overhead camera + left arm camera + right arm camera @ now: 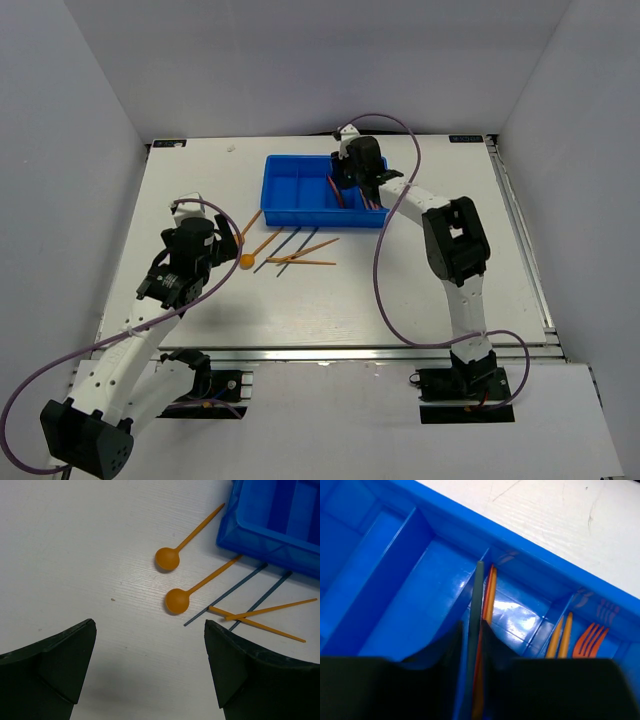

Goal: Sort the eating utensils into containers

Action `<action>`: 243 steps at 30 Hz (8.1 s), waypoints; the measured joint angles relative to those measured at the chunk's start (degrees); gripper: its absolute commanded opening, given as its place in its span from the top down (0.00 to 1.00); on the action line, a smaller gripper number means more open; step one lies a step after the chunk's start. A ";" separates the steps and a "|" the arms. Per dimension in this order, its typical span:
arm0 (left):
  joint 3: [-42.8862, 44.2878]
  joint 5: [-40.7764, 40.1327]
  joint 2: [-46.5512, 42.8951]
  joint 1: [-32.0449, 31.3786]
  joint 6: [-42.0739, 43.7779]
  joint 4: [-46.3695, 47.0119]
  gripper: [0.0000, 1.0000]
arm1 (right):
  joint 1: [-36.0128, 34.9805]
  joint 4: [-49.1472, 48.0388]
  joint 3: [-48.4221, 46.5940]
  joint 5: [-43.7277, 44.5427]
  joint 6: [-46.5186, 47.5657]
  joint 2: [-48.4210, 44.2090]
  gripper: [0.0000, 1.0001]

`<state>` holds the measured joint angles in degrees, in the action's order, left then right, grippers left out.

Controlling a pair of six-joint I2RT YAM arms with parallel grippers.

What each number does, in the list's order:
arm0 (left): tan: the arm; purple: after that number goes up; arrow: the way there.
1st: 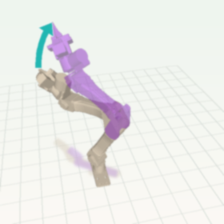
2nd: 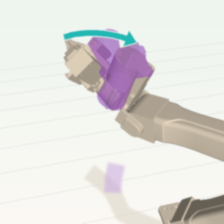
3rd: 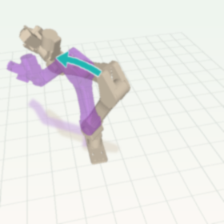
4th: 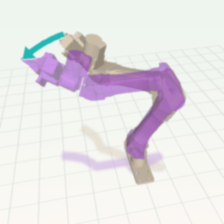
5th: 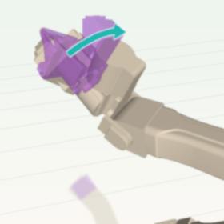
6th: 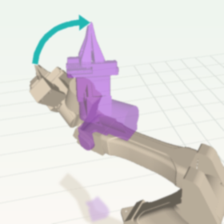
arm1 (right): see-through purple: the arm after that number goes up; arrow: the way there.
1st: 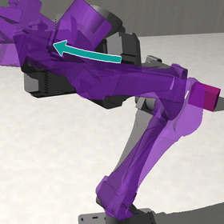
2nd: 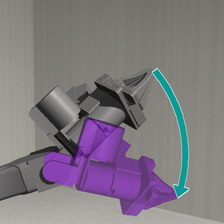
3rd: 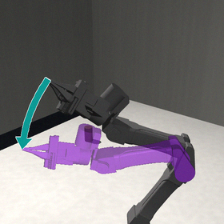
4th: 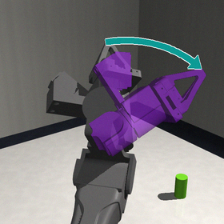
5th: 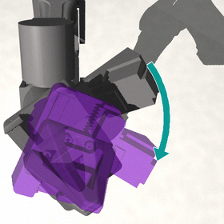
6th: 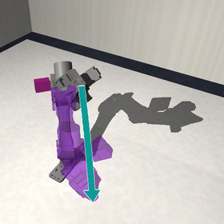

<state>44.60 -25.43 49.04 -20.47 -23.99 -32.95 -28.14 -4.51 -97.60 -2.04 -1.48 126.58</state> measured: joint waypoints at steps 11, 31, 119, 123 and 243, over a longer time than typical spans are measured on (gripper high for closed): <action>0.00 -0.11 0.15 0.00 -0.02 0.00 0.02 | -0.04 1.07 0.85 0.92 -1.11 -11.04 0.11; 4.83 9.22 14.32 -3.15 0.79 0.70 0.02 | -15.32 20.74 46.14 17.49 -26.29 -48.02 0.13; 16.24 5.66 56.54 10.99 13.31 23.71 1.00 | -14.99 23.28 64.85 4.13 -26.64 -90.77 0.18; 15.96 3.82 49.51 11.65 11.89 20.76 1.00 | -14.99 23.89 64.83 3.74 -26.64 -91.10 0.18; 22.56 10.86 44.54 -8.55 16.74 9.14 0.44 | -14.99 38.56 59.04 12.37 -27.30 -103.16 0.11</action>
<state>67.16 -14.57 93.58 -29.02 -7.25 -23.81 -43.13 34.04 -38.57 10.33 -28.77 23.42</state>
